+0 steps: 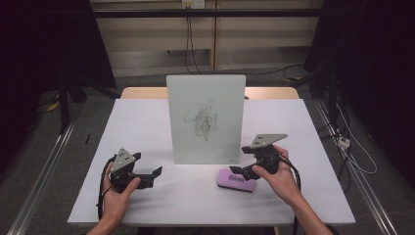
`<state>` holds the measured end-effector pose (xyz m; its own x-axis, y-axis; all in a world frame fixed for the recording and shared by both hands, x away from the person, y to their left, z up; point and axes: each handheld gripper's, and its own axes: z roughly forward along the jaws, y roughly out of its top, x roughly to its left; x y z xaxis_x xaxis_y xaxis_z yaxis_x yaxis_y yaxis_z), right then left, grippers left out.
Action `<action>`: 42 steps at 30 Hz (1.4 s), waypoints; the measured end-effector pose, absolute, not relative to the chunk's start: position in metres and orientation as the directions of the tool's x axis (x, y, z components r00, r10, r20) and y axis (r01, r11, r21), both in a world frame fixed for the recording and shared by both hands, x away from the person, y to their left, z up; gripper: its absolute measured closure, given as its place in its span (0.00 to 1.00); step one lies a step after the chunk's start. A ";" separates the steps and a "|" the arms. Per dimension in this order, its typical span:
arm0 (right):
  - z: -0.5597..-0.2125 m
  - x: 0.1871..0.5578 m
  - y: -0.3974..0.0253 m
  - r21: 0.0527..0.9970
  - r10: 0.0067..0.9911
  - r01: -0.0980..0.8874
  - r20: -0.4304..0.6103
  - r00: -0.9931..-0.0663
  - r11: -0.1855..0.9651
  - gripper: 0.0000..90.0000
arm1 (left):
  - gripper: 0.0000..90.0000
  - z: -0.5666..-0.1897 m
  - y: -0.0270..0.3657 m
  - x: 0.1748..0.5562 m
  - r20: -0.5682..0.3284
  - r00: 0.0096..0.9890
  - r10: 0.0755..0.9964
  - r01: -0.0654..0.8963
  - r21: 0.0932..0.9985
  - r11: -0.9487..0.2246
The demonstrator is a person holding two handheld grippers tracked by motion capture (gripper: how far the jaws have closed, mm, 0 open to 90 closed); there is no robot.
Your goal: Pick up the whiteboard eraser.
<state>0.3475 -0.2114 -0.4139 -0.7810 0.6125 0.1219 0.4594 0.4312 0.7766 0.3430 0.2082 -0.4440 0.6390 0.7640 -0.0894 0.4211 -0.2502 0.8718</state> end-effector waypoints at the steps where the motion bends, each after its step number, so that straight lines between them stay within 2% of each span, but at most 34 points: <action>1: -0.413 0.347 -0.211 0.772 0.608 0.458 0.119 -0.785 0.440 0.15 | 0.06 -0.445 0.208 0.343 -0.089 0.639 0.764 0.423 0.871 -0.252; 5: -0.413 0.346 -0.209 0.755 0.600 0.450 0.094 -0.794 0.477 0.15 | 0.06 -0.445 0.208 0.344 -0.092 0.640 0.763 0.424 0.870 -0.251; 6: -0.414 0.346 -0.209 0.738 0.591 0.461 0.104 -0.800 0.493 0.15 | 0.06 -0.444 0.209 0.344 -0.086 0.641 0.763 0.422 0.870 -0.256; 7: -0.416 0.346 -0.208 0.704 0.560 0.462 0.110 -0.821 0.539 0.21 | 0.06 -0.444 0.208 0.344 -0.086 0.639 0.765 0.422 0.870 -0.254; 9: -0.416 0.346 -0.208 0.703 0.559 0.459 0.105 -0.823 0.544 0.21 | 0.06 -0.444 0.208 0.344 -0.085 0.638 0.765 0.423 0.870 -0.255; 12: -0.414 0.343 -0.205 0.673 0.518 0.422 0.067 -0.853 0.608 0.20 | 0.06 -0.445 0.208 0.344 -0.089 0.637 0.766 0.423 0.871 -0.251; 14: -0.414 0.342 -0.201 0.648 0.489 0.405 0.058 -0.870 0.645 0.24 | 0.06 -0.445 0.208 0.344 -0.088 0.639 0.764 0.423 0.870 -0.254; 18: -0.420 0.342 -0.193 0.598 0.436 0.373 0.043 -0.899 0.709 0.22 | 0.06 -0.445 0.208 0.344 -0.084 0.641 0.763 0.422 0.869 -0.259; 21: -0.421 0.341 -0.190 0.599 0.421 0.361 0.042 -0.906 0.715 0.23 | 0.06 -0.444 0.210 0.344 -0.082 0.638 0.766 0.421 0.870 -0.257; 25: -0.422 0.342 -0.186 0.563 0.410 0.347 0.015 -0.912 0.750 0.29 | 0.06 -0.445 0.211 0.344 -0.079 0.633 0.770 0.422 0.869 -0.258; 31: -0.428 0.342 -0.181 0.520 0.373 0.337 0.038 -0.927 0.785 0.38 | 0.06 -0.445 0.209 0.345 -0.075 0.640 0.764 0.420 0.867 -0.267; 42: -0.431 0.342 -0.177 0.476 0.347 0.302 -0.006 -0.938 0.826 0.45 | 0.06 -0.445 0.209 0.345 -0.075 0.641 0.764 0.422 0.866 -0.269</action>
